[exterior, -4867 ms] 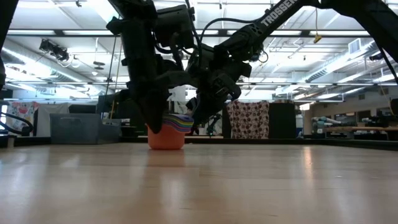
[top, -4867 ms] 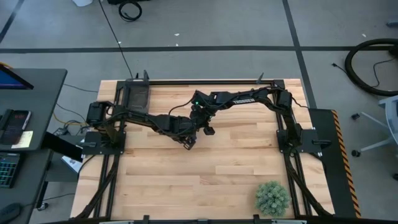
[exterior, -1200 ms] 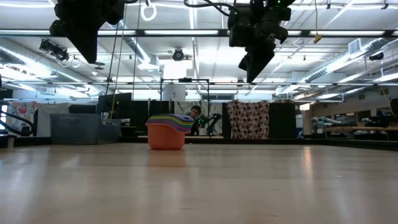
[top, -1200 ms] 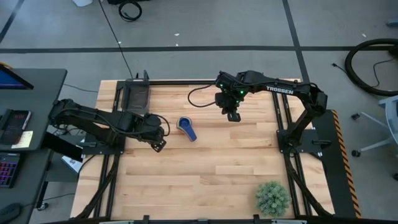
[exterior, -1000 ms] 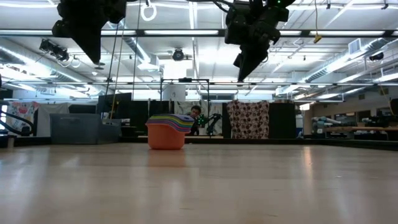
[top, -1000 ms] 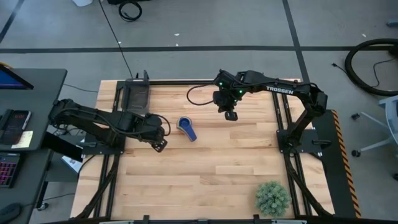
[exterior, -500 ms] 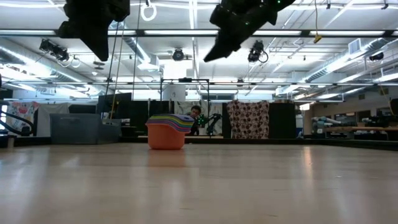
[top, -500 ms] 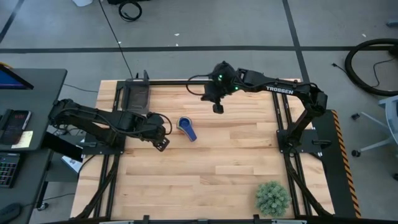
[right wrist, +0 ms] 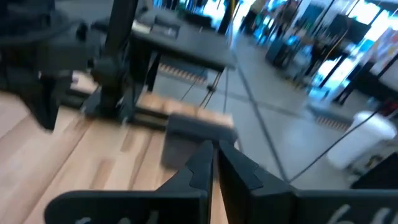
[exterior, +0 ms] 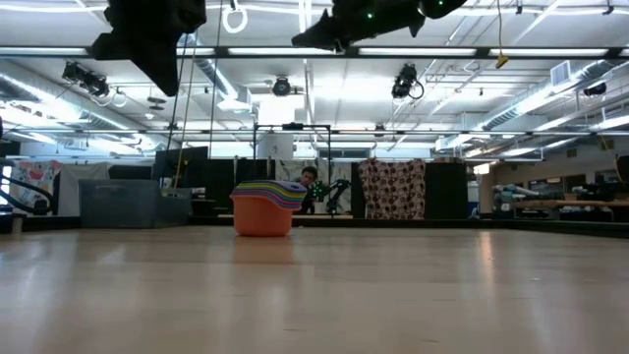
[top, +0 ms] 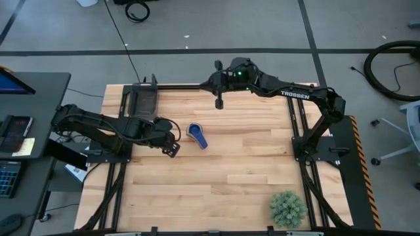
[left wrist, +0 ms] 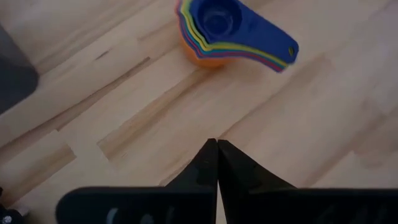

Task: Nest measuring cups in basket
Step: Put the stack of measuring cups into the black bin

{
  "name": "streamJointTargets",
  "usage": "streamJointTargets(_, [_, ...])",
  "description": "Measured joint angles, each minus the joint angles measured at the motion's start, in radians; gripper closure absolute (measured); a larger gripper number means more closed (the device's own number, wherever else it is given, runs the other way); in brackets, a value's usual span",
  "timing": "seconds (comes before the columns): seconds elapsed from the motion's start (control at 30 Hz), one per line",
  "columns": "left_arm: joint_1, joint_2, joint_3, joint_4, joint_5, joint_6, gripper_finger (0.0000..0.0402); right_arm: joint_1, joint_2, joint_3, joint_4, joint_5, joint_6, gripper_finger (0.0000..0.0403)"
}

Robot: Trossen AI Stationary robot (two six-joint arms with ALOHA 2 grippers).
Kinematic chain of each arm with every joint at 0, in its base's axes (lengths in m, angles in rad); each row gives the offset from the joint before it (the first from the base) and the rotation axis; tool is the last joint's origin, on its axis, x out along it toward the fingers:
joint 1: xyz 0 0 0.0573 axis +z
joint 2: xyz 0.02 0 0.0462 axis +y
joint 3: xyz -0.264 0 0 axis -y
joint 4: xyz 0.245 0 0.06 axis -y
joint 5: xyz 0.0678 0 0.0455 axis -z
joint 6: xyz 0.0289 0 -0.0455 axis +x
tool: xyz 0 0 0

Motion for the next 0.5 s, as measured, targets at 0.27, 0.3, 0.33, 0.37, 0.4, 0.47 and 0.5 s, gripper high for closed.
streamJointTargets(0.27, [0.000, 0.000, 0.000, -0.005, -0.045, -0.112, 0.0395, 0.000, 0.000, 0.000, 0.125, 0.000, 0.000, 0.0375])
streamJointTargets(0.3, [0.000, 0.000, 0.000, -0.007, -0.047, -0.127, 0.0395, 0.000, 0.000, 0.000, 0.129, 0.000, 0.000, 0.0375])
streamJointTargets(0.33, [0.000, 0.000, 0.000, -0.012, -0.052, -0.139, 0.0395, 0.000, 0.000, 0.000, 0.131, 0.000, 0.000, 0.0375])
streamJointTargets(0.37, [0.000, 0.000, 0.000, -0.020, -0.057, -0.157, 0.0395, 0.000, 0.000, 0.000, 0.131, 0.000, 0.000, 0.0375])
streamJointTargets(0.4, [0.000, 0.000, 0.000, -0.027, -0.066, -0.170, 0.0395, 0.000, 0.000, 0.000, 0.131, 0.000, 0.000, 0.0375])
streamJointTargets(0.47, [0.000, 0.000, 0.000, -0.025, -0.099, -0.210, 0.0395, 0.000, 0.000, 0.000, 0.130, 0.000, 0.000, 0.0374])
streamJointTargets(0.5, [0.000, 0.000, 0.000, -0.026, -0.121, -0.232, 0.0395, 0.000, 0.000, 0.000, 0.130, 0.000, 0.000, 0.0374])
